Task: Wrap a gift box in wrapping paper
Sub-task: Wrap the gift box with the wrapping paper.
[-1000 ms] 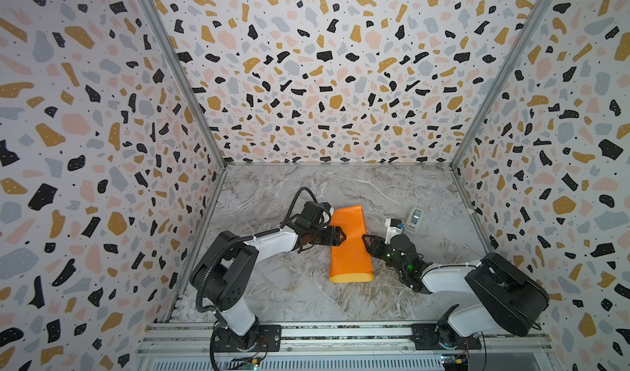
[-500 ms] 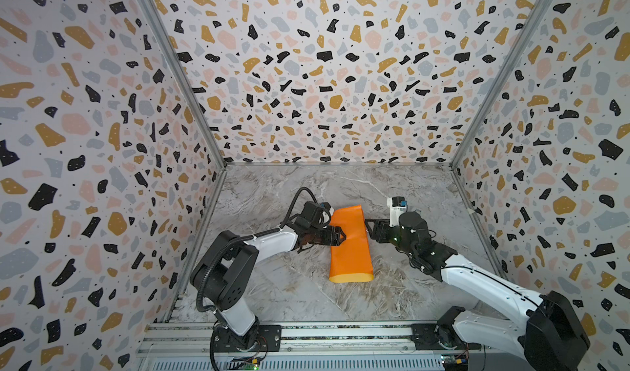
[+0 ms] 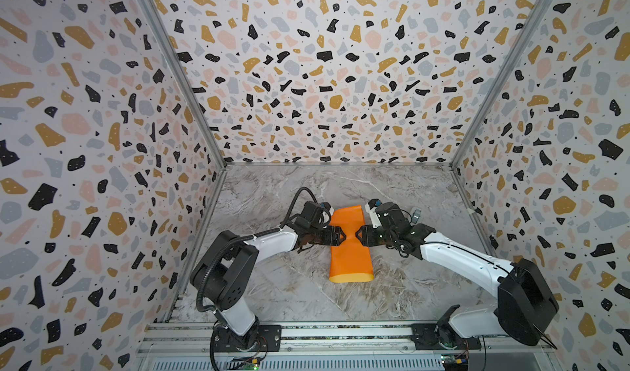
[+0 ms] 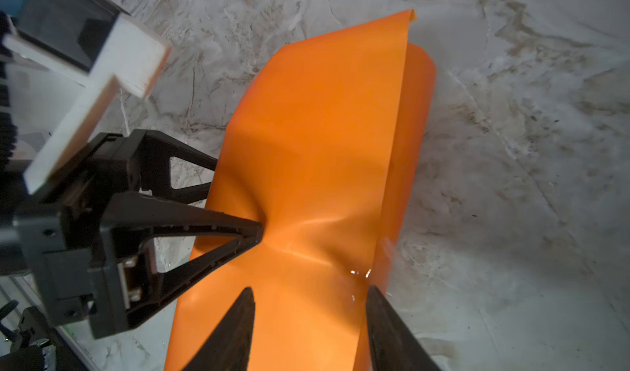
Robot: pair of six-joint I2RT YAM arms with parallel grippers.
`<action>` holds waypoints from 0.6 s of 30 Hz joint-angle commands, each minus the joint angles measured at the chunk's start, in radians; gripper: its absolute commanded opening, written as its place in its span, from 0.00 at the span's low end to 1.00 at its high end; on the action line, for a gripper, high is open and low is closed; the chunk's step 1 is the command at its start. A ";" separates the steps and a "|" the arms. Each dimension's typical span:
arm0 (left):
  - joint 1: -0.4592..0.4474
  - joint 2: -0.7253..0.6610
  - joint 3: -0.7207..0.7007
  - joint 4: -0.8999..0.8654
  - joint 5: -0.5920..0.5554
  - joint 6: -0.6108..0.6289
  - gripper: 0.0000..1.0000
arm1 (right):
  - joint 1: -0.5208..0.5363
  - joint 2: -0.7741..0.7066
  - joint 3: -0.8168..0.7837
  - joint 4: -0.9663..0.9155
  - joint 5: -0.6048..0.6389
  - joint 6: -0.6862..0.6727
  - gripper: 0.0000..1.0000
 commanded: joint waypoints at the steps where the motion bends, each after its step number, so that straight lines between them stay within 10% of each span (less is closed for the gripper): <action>1: 0.004 0.044 -0.026 -0.120 -0.063 0.028 0.82 | 0.009 0.001 0.040 -0.041 -0.020 -0.016 0.51; 18: 0.003 0.042 -0.029 -0.118 -0.060 0.026 0.82 | -0.006 0.077 0.053 -0.009 0.000 -0.032 0.50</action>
